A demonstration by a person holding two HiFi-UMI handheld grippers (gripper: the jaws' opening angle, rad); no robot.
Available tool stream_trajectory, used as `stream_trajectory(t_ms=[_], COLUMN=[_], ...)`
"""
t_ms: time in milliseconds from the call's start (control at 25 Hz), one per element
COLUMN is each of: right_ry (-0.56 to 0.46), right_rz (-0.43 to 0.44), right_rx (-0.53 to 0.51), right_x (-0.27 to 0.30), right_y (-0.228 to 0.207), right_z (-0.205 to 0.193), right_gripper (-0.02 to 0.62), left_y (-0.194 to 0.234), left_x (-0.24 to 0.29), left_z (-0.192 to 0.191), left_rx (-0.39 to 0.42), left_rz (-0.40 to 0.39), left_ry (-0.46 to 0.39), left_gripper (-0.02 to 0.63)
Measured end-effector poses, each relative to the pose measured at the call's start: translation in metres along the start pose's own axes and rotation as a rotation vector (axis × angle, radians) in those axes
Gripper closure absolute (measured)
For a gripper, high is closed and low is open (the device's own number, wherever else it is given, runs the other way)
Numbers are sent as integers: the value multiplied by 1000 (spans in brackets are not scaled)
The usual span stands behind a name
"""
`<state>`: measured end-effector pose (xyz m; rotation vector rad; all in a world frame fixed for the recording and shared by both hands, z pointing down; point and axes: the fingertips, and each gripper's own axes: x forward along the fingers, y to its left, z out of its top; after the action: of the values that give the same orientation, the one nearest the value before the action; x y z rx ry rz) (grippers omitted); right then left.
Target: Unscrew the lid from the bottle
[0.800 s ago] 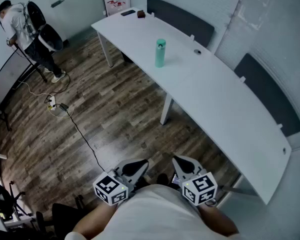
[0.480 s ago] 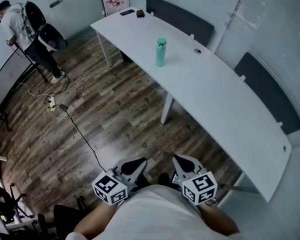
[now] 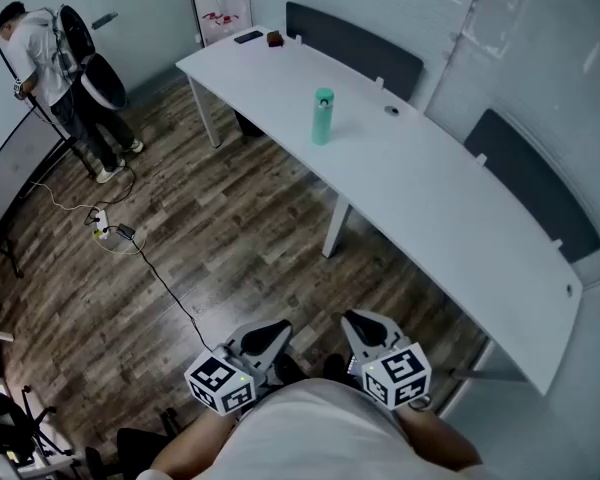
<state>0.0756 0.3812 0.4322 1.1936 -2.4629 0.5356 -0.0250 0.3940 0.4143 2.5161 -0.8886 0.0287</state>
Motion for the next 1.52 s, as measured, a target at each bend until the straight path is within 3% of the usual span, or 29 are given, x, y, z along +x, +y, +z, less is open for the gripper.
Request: stream_trajectory(t_ms=[160, 320, 760, 1160, 1520], right_ry=[12, 10, 14, 8, 1], right_rz=[-20, -28, -15, 40, 97], right_rx=[3, 10, -12, -34, -64], right_x=[10, 17, 46, 105, 154], right_y=[10, 15, 7, -37, -99], right_z=[2, 6, 17, 50, 96], right_gripper=[561, 492, 477, 476, 477], left_y=[8, 14, 39, 87, 131], left_x=[-11, -20, -19, 23, 95], left_z=[2, 4, 7, 35, 77], left_rx=[0, -1, -29, -27, -36], left_rz=[-20, -30, 0, 48, 76], left_ry=[2, 5, 3, -14, -45], left_gripper=[572, 572, 571, 571, 571])
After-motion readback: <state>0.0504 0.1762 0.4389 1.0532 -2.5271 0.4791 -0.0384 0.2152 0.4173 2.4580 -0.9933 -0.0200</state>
